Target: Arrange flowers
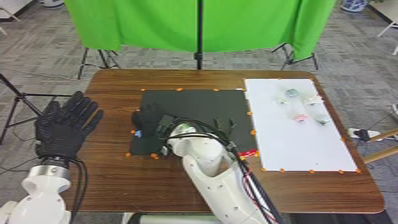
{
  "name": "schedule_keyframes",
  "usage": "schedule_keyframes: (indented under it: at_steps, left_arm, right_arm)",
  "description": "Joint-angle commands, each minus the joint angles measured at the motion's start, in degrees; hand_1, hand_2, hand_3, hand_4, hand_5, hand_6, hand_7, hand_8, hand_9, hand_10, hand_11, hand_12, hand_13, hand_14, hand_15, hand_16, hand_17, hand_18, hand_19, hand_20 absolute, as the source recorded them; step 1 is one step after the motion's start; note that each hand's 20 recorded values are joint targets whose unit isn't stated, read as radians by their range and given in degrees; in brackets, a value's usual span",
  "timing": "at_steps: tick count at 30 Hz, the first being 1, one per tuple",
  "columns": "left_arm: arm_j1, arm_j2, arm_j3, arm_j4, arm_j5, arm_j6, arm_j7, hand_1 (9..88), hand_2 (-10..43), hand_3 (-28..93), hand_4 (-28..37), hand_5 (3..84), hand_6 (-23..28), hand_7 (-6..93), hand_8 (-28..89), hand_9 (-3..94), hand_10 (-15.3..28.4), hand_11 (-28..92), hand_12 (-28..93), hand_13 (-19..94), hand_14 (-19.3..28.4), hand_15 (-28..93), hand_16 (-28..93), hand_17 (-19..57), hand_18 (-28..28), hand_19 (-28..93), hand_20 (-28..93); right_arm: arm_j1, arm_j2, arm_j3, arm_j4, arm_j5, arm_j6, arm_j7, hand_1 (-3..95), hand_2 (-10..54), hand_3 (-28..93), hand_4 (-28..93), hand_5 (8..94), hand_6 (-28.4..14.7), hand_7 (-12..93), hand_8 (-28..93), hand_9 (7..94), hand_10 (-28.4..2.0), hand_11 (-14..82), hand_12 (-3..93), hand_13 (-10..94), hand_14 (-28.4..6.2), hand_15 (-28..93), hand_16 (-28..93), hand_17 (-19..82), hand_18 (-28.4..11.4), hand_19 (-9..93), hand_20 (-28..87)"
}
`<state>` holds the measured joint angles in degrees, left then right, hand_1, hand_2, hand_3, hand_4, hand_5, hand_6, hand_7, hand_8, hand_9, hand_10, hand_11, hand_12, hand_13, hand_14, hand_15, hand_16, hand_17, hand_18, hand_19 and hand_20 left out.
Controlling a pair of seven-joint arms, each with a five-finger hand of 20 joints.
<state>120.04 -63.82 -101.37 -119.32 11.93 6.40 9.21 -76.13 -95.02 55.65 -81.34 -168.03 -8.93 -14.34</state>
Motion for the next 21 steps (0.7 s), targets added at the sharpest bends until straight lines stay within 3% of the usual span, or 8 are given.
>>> schedule_keyframes:
  at_steps: [1, 8, 14, 21]
  left_arm:
    - [0.8, -0.47, -0.07, 0.3, -0.27, -0.34, -0.34, 27.9, 12.5, 77, -28.3, 49.6, 9.2, 18.2, -9, 42.2, 16.0, 27, 14, 30, 16.6, 47, -6, -5.8, 16.7, 41, 18]
    - [0.9, -0.71, 0.09, 0.4, -1.09, 0.0, -1.31, 28.2, 13.7, 76, -28.3, 49.8, 9.1, 18.4, -9, 42.4, 16.1, 27, 14, 31, 16.7, 47, -6, -5.7, 16.8, 41, 18]
    - [1.3, -0.95, -0.01, 0.26, -1.65, 0.27, -1.5, 28.2, 14.6, 77, -28.3, 50.2, 9.3, 18.2, -9, 42.4, 16.1, 27, 14, 31, 16.8, 47, -6, -5.8, 16.8, 41, 18]
    - [1.7, -1.2, -0.25, 0.25, -1.71, 0.3, -1.68, 28.2, 14.5, 77, -28.3, 50.2, 9.2, 18.2, -9, 42.5, 16.1, 27, 14, 31, 16.8, 47, -6, -5.7, 16.8, 41, 18]
  right_arm:
    - [0.7, 1.2, -3.9, -2.6, -17.0, -4.7, 7.4, 63.2, -9.5, 73, -28, 69.2, 0.8, 41, -2, 75.0, -9.6, 17.1, 46.3, 54, -10.5, 61, 49, 30, -21.7, 84, 49]
    - [2.2, 3.0, -8.6, -5.6, -11.8, -10.9, 17.9, 63.9, -9.5, 72, -28, 70.4, -2.0, 29, 0, 74.2, -12.1, 14.9, 44.2, 52, -12.4, 61, 47, 30, -23.4, 85, 49]
    - [1.7, 3.9, -9.6, -7.3, -9.8, -9.1, 19.0, 64.2, -9.5, 73, -28, 65.2, -2.3, 26, -2, 70.1, -13.4, 14.0, 41.6, 49, -13.8, 64, 45, 29, -24.2, 85, 51]
    - [1.5, 4.0, -9.2, -8.9, -6.0, -11.9, 19.9, 63.5, -9.5, 73, -28, 62.6, -2.2, 25, -15, 62.2, -16.6, 24.6, 23.9, 47, -15.0, 66, 43, 29, -25.0, 86, 52]
